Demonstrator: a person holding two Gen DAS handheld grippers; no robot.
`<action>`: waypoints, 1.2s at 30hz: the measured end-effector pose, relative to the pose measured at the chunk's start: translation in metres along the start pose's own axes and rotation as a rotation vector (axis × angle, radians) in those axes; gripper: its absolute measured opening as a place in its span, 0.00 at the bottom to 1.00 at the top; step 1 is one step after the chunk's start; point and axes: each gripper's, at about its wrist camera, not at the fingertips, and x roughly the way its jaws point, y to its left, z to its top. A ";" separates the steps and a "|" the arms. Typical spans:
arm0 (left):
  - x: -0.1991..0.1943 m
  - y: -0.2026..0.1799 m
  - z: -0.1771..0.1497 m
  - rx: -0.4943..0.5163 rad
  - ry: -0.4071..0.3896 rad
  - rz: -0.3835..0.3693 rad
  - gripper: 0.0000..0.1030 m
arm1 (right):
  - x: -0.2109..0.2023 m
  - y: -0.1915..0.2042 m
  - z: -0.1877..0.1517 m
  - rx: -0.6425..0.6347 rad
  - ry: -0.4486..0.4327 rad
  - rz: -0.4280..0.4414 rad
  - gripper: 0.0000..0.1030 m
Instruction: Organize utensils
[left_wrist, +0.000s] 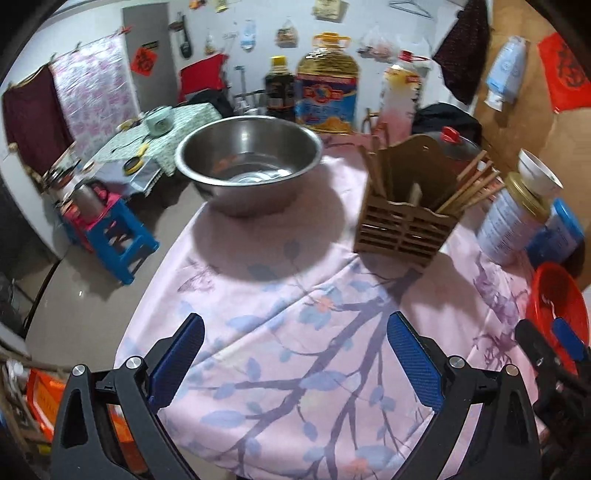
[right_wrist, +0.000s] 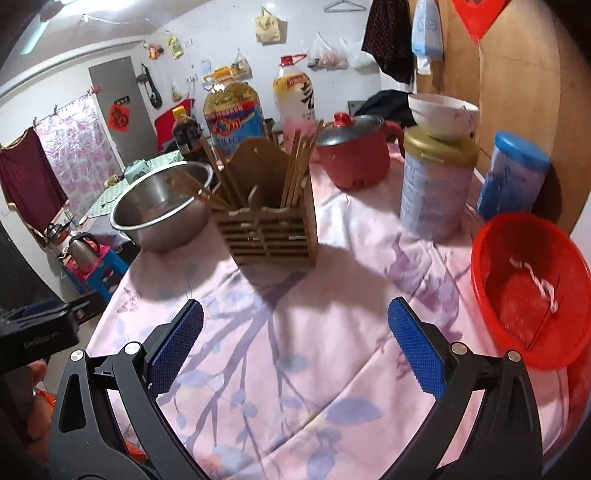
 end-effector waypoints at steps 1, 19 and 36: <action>-0.001 -0.002 0.004 0.025 -0.015 -0.012 0.94 | -0.004 0.002 0.002 0.007 -0.023 -0.012 0.94; 0.005 0.015 0.017 0.083 -0.053 -0.147 0.94 | -0.029 0.046 0.011 0.004 -0.132 -0.135 0.94; -0.004 0.018 0.008 0.062 -0.077 -0.089 0.94 | -0.028 0.056 0.008 -0.054 -0.127 -0.090 0.94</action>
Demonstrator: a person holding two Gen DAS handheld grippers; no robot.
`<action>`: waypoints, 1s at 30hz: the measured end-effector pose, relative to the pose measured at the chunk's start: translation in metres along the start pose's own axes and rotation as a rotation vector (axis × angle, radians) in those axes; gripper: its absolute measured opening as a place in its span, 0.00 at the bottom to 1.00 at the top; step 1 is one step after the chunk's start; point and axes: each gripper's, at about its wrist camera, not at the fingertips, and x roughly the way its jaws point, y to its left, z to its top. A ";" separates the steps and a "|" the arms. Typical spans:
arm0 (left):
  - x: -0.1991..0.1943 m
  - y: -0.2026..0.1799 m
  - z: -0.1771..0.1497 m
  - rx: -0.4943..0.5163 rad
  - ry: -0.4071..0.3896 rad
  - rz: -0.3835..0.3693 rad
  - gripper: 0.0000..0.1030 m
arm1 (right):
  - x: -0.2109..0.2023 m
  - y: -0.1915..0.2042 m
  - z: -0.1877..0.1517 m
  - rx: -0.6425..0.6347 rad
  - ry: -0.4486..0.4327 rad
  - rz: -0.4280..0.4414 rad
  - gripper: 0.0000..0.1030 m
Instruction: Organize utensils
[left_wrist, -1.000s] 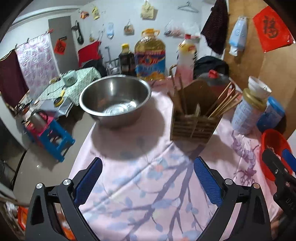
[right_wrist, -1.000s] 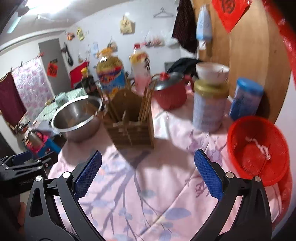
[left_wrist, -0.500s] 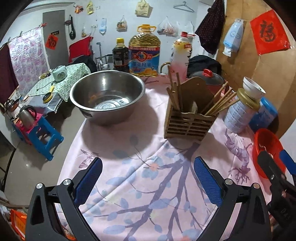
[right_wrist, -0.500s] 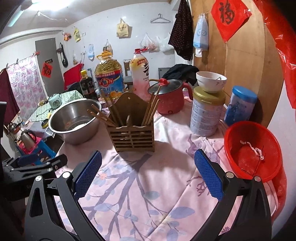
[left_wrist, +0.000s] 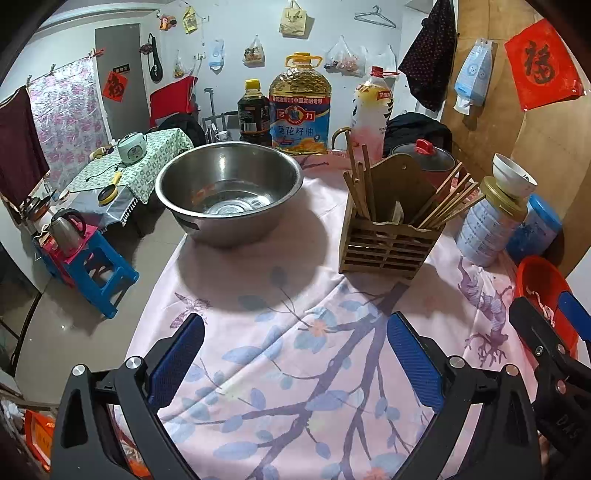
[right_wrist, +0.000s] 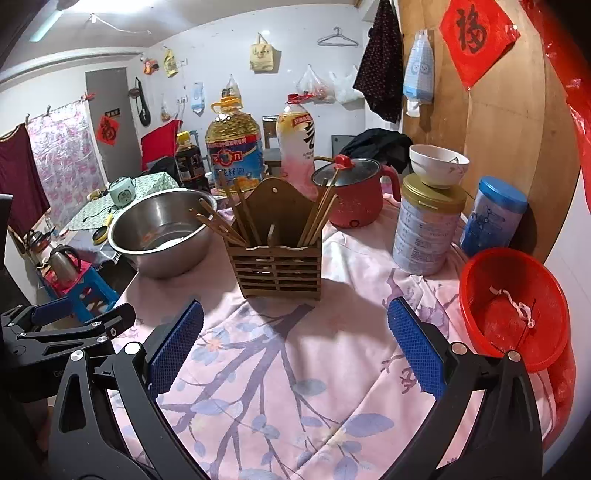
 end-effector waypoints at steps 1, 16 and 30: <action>-0.001 0.000 0.000 0.000 -0.003 0.004 0.94 | 0.000 0.000 0.000 0.000 -0.001 0.001 0.94; 0.003 -0.004 0.000 0.008 0.012 0.024 0.94 | 0.000 -0.003 0.001 0.005 -0.003 0.009 0.94; 0.010 -0.013 0.005 0.051 0.008 0.065 0.94 | 0.009 -0.008 0.003 0.016 0.005 0.006 0.94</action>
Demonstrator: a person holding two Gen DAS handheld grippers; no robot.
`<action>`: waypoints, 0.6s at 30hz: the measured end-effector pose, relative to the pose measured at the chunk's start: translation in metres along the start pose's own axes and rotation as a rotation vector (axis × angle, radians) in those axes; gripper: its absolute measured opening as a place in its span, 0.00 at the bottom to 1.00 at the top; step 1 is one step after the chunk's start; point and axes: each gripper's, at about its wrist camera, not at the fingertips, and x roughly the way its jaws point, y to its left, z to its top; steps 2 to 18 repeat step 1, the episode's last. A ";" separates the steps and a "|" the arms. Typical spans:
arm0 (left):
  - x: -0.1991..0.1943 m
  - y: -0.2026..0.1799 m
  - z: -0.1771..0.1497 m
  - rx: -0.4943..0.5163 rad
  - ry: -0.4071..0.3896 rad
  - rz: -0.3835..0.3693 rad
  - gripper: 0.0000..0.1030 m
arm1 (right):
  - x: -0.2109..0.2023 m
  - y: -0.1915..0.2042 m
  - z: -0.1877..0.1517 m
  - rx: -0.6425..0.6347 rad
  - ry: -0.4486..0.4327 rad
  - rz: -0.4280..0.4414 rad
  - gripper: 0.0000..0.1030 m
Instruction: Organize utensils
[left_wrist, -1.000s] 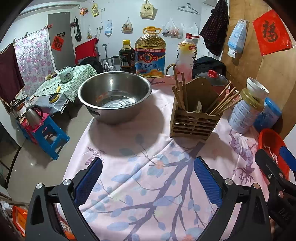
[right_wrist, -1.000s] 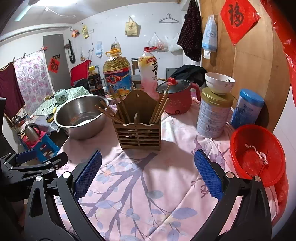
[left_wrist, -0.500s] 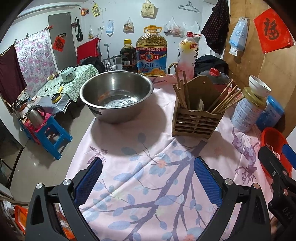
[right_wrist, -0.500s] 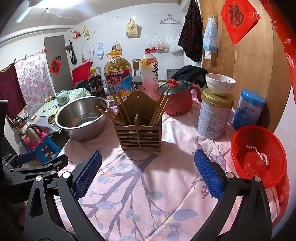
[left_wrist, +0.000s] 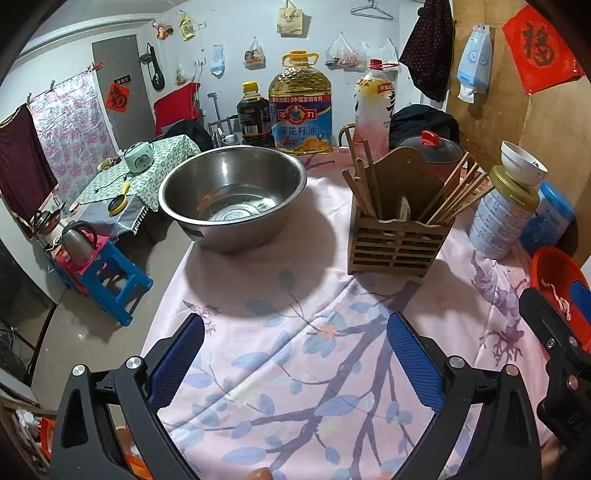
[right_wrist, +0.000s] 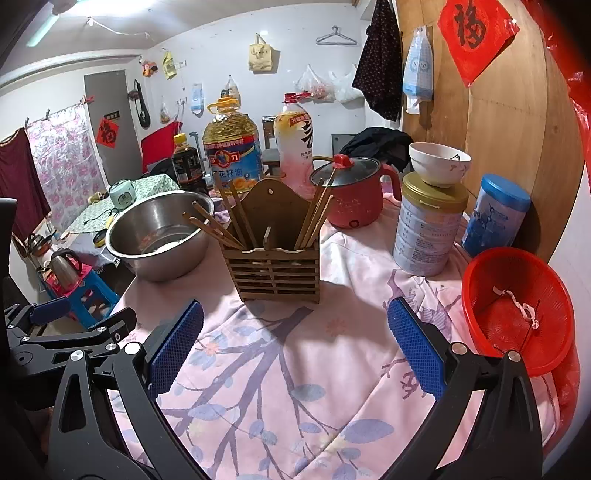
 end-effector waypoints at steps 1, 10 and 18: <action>0.000 0.000 0.000 0.001 0.001 0.000 0.94 | 0.000 0.000 0.000 0.000 0.000 0.000 0.94; 0.000 0.000 0.000 0.001 0.001 0.000 0.94 | 0.000 0.000 0.000 0.000 0.000 0.000 0.94; 0.000 0.000 0.000 0.001 0.001 0.000 0.94 | 0.000 0.000 0.000 0.000 0.000 0.000 0.94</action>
